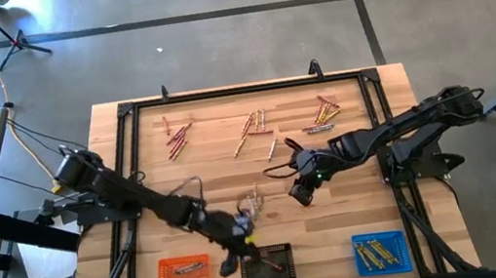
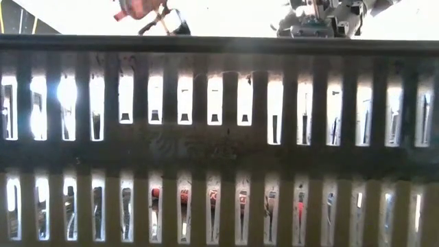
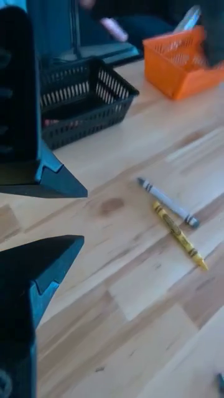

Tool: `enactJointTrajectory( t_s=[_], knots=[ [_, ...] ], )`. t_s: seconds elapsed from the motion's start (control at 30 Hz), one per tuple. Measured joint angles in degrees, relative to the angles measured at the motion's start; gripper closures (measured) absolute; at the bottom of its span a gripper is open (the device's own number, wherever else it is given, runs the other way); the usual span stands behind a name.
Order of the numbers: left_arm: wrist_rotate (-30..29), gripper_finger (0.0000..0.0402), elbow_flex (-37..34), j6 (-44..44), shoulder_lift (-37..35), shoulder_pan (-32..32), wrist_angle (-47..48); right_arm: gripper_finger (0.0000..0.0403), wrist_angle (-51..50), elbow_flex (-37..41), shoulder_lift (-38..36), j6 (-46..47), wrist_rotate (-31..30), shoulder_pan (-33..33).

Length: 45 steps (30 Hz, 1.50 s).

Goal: Sort crayons
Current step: Put the red crayon into the black bin, then put the gray crayon into the orange bin

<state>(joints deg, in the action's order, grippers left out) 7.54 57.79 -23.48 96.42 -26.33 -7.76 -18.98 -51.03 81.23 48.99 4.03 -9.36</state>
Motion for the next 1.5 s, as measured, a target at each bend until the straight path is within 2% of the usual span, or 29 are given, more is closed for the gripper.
enactJointTrajectory(
  t_s=[0.2,0.27,0.53,0.9,1.07,1.2,1.3,1.4,1.5],
  knots=[
    [1.0,0.0393,4.0,4.5,4.4,-1.6,6.3,0.0311,2.4,0.0,0.0,2.0,-2.1,-2.8],
    [0.7,0.0387,5.3,4.5,6.1,-1.6,5.2,0.0311,2.6,0.0,0.0,2.1,-3.2,-3.8],
    [0.3,0.0348,5.6,-1.3,6.4,-2.0,6.2,0.0311,3.0,0.0,0.0,5.1,-4.2,-6.4],
    [0.2,0.031,5.5,-1.8,5.8,-3.9,5.9,0.0311,1.4,0.0,0.0,9.6,-6.8,-11.1],
    [-4.7,0.0312,5.5,-3.4,5.8,-2.9,6.3,0.0311,0.2,0.0,0.0,10.3,-8.8,-12.4],
    [-9.9,0.0312,5.5,-8.7,5.7,-0.2,7.0,0.0311,-2.5,0.0,0.0,11.6,-10.9,-11.7],
    [-14.1,0.0312,5.5,-9.3,5.7,2.2,8.2,0.0311,-6.0,0.0,0.0,10.3,-10.9,-10.6],
    [-18.7,0.0312,5.5,-11.2,5.7,4.9,12.3,0.0311,-10.5,0.0,0.0,9.7,-10.9,-9.8],
    [-22.5,0.0312,5.5,-20.1,5.7,7.7,20.1,0.0311,-15.6,0.0,0.0,7.5,-10.9,-9.2]
  ],
)
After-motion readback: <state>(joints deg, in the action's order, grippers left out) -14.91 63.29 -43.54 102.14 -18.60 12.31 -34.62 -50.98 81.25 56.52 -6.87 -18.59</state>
